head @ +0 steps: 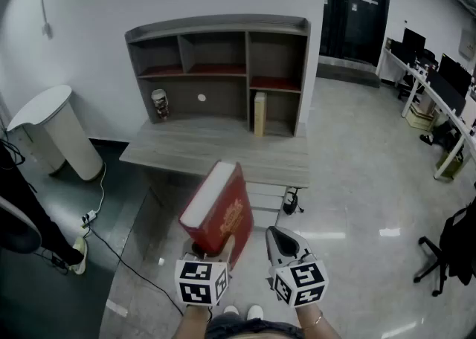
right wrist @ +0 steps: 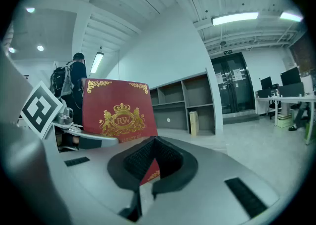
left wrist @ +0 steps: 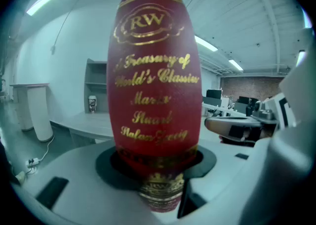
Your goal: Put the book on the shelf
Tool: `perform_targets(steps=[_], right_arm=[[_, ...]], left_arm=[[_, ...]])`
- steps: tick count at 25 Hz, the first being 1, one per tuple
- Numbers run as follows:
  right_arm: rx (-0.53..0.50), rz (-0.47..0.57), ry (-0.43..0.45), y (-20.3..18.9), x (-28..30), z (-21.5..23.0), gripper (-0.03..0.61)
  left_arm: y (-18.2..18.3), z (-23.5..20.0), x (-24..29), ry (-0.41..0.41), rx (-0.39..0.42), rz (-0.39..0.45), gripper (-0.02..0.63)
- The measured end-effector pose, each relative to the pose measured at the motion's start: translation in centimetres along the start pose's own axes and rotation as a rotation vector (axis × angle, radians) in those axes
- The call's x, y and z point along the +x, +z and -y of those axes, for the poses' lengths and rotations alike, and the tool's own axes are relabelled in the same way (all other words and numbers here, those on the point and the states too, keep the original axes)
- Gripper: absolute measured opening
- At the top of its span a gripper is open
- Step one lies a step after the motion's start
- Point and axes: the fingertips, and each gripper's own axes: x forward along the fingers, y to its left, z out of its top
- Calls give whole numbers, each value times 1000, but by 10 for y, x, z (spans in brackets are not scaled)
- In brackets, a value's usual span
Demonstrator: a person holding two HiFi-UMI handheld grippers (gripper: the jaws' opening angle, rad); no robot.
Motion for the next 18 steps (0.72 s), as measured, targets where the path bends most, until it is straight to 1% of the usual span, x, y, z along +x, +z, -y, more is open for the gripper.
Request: perform_targets(steps=[5,10,18], right_arm=[[13,-4,-15,-3,2,8,8],[22,-7,-15,-4,2,14,8],[61,-4,21,-5,0,14,9]], left_arm=[[1,3,7,-10,18,-9,218],[2,0,11,6,18,-13,218],[5,-6,10,35,12,-8,218]])
